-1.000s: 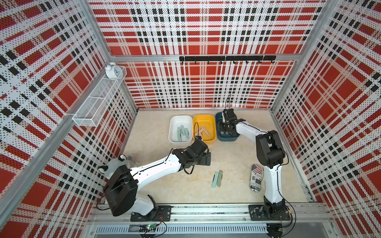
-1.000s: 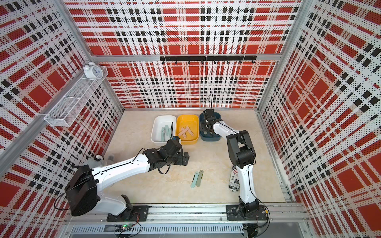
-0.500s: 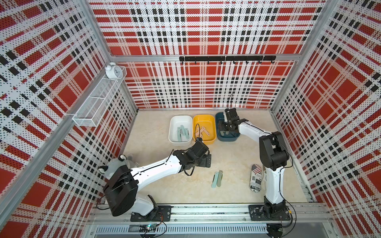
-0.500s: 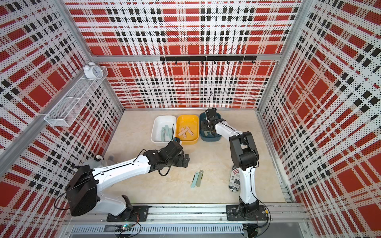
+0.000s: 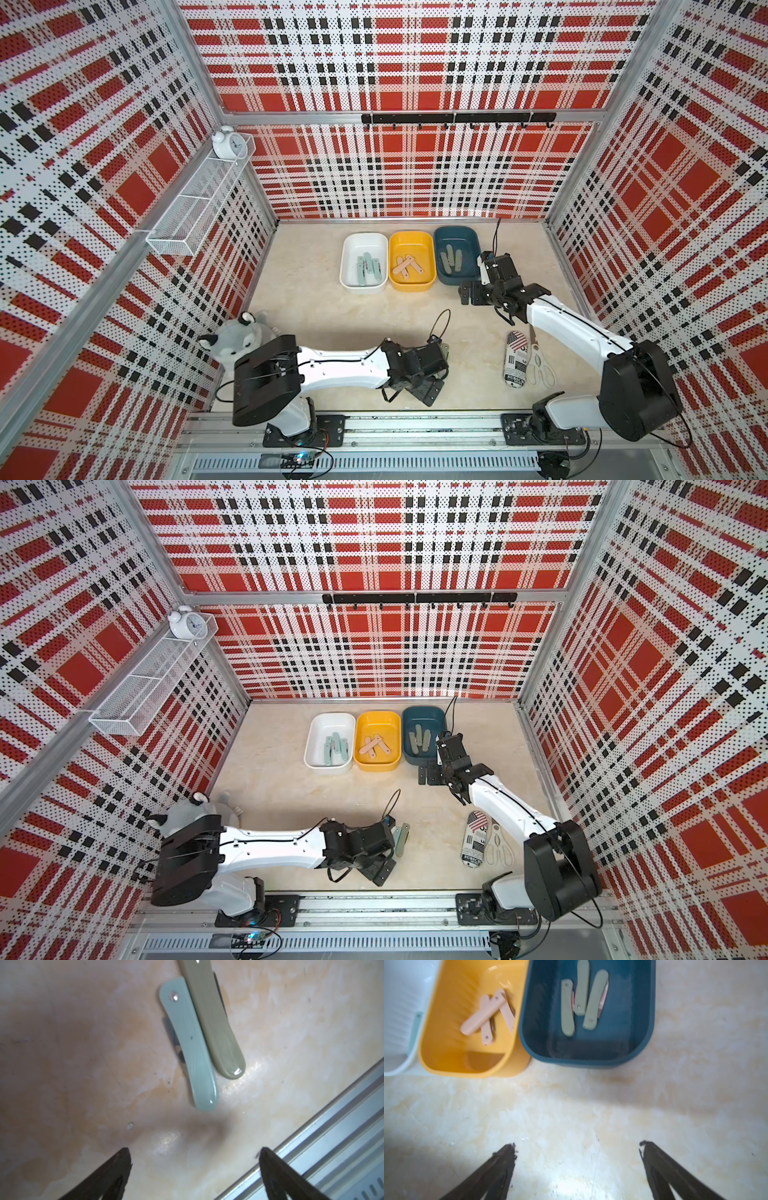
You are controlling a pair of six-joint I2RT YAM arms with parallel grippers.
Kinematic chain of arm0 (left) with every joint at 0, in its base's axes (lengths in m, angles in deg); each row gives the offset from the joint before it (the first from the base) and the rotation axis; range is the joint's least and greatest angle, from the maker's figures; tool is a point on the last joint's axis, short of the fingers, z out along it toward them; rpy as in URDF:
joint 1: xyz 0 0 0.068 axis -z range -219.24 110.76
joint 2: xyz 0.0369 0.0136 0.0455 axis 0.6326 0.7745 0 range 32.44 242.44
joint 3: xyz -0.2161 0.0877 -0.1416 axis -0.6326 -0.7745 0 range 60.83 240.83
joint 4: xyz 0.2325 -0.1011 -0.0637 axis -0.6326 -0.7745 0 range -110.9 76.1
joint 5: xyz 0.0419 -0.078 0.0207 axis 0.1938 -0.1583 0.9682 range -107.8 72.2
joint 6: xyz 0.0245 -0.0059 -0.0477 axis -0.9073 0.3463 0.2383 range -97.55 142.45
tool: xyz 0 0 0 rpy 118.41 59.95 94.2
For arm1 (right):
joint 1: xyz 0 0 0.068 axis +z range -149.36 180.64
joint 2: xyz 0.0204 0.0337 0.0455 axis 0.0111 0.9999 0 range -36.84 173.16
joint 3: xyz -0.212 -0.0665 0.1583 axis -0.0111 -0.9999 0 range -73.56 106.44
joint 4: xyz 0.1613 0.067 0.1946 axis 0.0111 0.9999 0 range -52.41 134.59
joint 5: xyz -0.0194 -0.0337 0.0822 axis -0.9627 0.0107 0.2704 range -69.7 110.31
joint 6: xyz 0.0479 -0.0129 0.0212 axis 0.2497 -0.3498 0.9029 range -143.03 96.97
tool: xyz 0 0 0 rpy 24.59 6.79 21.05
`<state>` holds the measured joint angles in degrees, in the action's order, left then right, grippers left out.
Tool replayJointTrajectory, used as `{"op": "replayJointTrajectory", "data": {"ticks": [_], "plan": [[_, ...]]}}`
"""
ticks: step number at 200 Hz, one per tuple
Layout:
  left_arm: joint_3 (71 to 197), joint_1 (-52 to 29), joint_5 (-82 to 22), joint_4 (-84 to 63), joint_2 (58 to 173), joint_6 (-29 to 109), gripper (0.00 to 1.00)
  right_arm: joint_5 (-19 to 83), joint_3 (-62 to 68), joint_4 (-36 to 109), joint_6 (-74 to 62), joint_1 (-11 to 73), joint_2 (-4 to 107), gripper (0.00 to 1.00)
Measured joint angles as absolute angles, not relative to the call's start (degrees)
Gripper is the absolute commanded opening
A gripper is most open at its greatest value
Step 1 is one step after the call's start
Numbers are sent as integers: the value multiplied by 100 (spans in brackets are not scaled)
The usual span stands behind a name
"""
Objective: Place the fruit knives into the storage box by color
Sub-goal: Place the fruit knife in the storage box, then pick up the fruit knife from the center of the board.
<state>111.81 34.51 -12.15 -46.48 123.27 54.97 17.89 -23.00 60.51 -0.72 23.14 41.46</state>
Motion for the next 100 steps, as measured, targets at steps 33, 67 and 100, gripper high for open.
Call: {"op": "replayJointTrajectory", "data": {"ticks": [33, 67, 100], "plan": [[11367, 3696, -1062, -4656, 12836, 5551, 98, 1763, -2647, 6206, 63, 2500, 3840, 100], [11415, 3598, -855, -4552, 12915, 5654, 97, 1780, -3039, 6346, 258, 2764, 3226, 100], [11415, 3242, -691, -4462, 12948, 5752, 89, 1769, -3264, 6435, 376, 2764, 2990, 100]]}}
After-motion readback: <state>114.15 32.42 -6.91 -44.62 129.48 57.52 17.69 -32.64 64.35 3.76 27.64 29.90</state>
